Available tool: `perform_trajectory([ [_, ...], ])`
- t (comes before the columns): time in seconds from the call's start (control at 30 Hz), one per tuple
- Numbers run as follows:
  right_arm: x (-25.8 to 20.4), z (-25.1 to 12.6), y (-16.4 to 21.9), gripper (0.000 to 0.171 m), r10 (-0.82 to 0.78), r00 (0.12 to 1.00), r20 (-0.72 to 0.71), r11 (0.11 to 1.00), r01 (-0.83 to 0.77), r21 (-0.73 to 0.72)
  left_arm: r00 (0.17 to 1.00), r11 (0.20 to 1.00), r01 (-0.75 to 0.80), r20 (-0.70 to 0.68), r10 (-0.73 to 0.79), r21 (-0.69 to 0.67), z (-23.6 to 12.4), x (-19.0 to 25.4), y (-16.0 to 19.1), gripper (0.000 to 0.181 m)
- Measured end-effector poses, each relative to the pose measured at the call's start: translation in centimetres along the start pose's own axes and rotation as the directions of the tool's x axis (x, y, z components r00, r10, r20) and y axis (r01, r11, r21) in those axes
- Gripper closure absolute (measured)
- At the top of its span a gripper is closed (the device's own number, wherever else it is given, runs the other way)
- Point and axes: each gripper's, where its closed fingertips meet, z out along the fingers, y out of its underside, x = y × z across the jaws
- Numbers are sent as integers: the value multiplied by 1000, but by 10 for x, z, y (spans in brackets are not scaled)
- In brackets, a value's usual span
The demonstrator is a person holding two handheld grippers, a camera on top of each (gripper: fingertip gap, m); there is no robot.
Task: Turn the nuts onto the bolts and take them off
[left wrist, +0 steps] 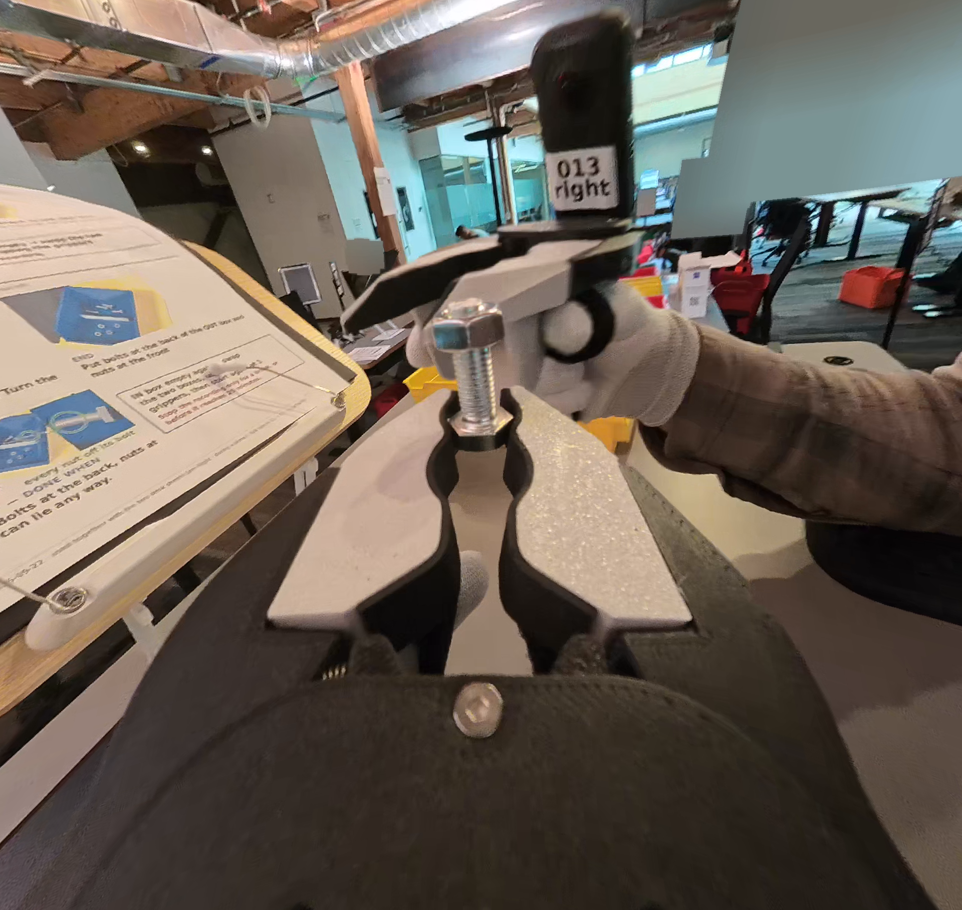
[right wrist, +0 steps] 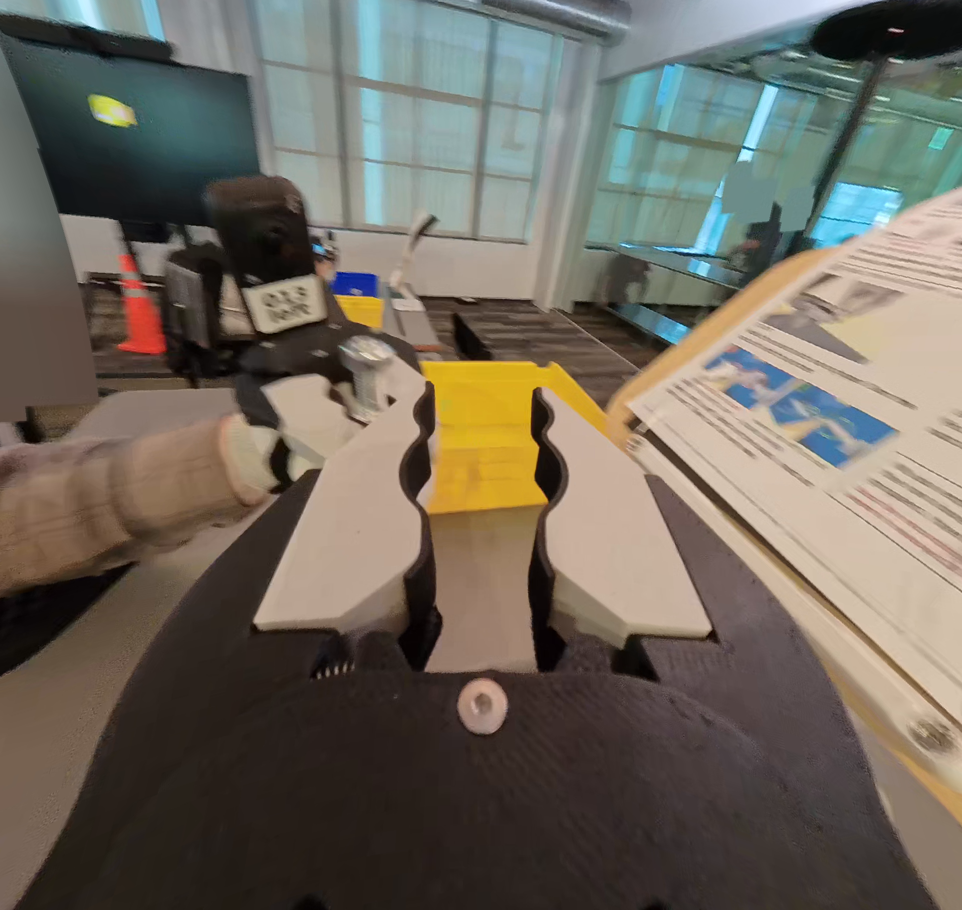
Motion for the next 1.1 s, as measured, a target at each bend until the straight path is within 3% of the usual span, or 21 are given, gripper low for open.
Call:
perform_trajectory([
  [0.03,7,-3,3,135,-3,1000,-27,1000,3,-23,1000,1000,4,0,-4,7,-1,0,-3,167],
  [0.27,-33,9,-6,114,-39,992,119,999,39,1,1000,1000,8,-4,-8,-15,2,0,3,167],
  [0.47,-8,3,3,106,15,999,44,999,-14,-31,1000,999,30,7,-30,-16,0,-4,5,167],
  [1.0,-28,1,-13,139,37,988,152,998,-45,54,996,993,81,-30,-78,85,1,0,-5,167],
  [1.1,-33,3,-13,134,29,987,157,999,-34,25,998,997,54,-16,-53,55,3,0,-1,167],
])
